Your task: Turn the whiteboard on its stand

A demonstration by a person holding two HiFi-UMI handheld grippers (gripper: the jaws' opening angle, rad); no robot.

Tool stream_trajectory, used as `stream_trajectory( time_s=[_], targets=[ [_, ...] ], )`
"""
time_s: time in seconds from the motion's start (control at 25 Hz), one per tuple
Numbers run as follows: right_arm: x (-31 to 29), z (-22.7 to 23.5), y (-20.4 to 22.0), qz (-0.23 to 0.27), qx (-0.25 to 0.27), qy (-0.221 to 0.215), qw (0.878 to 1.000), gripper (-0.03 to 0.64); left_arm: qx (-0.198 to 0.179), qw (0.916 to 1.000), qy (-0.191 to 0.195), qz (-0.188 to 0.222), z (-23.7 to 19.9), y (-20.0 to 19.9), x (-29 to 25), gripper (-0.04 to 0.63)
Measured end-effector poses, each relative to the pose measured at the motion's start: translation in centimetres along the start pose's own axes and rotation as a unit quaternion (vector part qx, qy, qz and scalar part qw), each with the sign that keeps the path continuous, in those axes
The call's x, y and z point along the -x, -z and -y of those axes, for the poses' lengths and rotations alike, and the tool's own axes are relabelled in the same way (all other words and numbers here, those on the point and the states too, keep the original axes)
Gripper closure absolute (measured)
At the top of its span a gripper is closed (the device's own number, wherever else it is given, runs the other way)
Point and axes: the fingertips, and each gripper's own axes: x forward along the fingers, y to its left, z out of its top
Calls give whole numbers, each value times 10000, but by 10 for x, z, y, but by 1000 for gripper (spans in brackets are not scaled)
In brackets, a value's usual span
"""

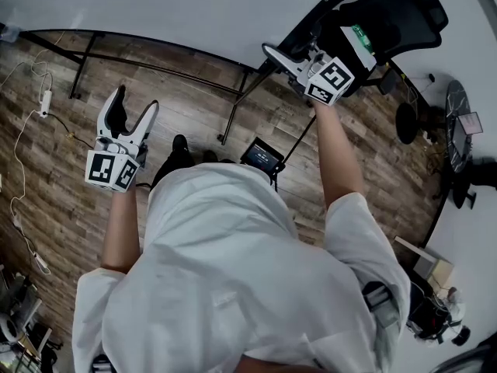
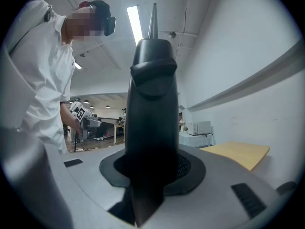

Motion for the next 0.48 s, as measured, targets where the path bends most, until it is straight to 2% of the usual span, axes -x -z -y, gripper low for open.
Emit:
stream_trajectory(
  time_s=[0.48],
  targets=[
    [34,-4,2,41,-29,49,10000,486,19,9999,156,-43,25,4,-5,247]
  ],
)
